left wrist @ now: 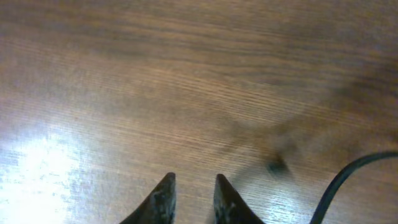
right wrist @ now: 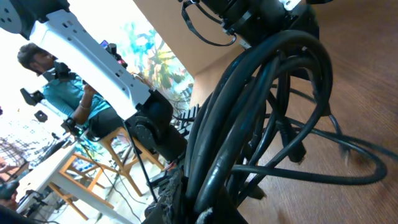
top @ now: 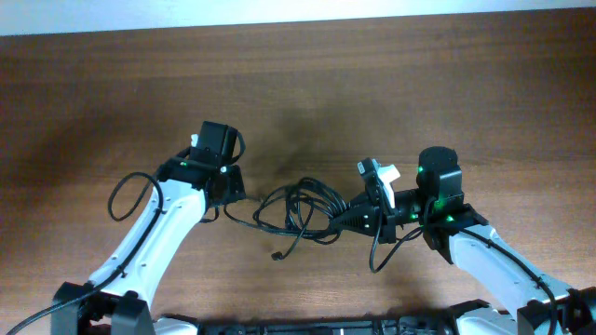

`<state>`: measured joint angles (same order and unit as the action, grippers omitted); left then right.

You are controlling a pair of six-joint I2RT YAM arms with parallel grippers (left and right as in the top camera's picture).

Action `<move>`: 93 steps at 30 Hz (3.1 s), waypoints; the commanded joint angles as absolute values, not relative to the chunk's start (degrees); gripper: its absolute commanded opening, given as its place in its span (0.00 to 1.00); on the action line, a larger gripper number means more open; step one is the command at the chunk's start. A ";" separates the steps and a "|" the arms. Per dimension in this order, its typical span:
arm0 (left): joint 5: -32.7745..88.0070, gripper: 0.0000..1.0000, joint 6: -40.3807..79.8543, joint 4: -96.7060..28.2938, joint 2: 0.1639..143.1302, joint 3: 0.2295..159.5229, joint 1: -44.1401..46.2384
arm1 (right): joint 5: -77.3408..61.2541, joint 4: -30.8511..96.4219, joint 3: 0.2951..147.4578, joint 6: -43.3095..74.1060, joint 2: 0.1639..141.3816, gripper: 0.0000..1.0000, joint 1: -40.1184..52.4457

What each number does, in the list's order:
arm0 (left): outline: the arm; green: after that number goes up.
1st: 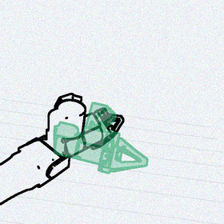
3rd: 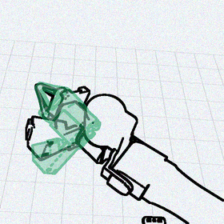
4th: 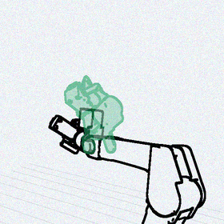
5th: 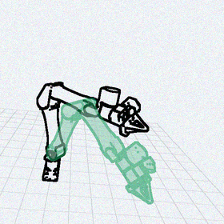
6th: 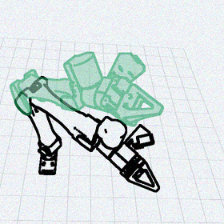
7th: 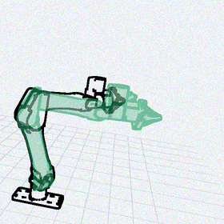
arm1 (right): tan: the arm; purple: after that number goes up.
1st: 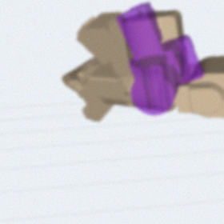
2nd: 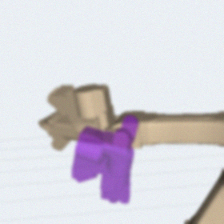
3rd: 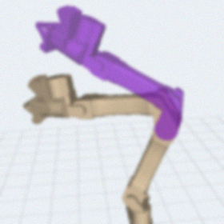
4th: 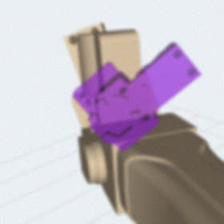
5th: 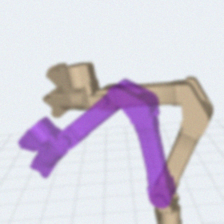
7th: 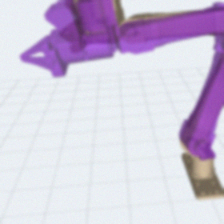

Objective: Untangle cables

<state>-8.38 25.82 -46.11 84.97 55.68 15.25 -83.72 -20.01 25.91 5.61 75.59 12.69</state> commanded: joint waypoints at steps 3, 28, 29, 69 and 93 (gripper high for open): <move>-8.32 0.22 38.39 -47.64 84.53 56.42 6.39 | -86.39 -20.38 26.06 4.91 75.37 0.04 12.32; 43.75 0.99 -15.11 -35.11 84.53 56.40 0.73 | -88.95 -44.38 26.04 26.00 75.37 0.04 12.82; 43.77 0.99 -15.14 -34.89 84.53 56.40 0.73 | -88.92 -44.40 26.04 25.98 75.37 0.04 13.21; 51.20 0.89 -31.46 -42.70 88.18 56.25 12.78 | -88.90 -57.56 26.09 31.86 75.37 0.04 15.35; 46.63 0.00 -31.73 -30.02 88.18 48.95 24.27 | -88.90 -57.49 26.09 35.03 75.37 0.04 15.35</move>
<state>46.46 -31.09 -30.46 87.77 50.35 23.22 -89.67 -57.10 25.58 34.72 75.70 15.05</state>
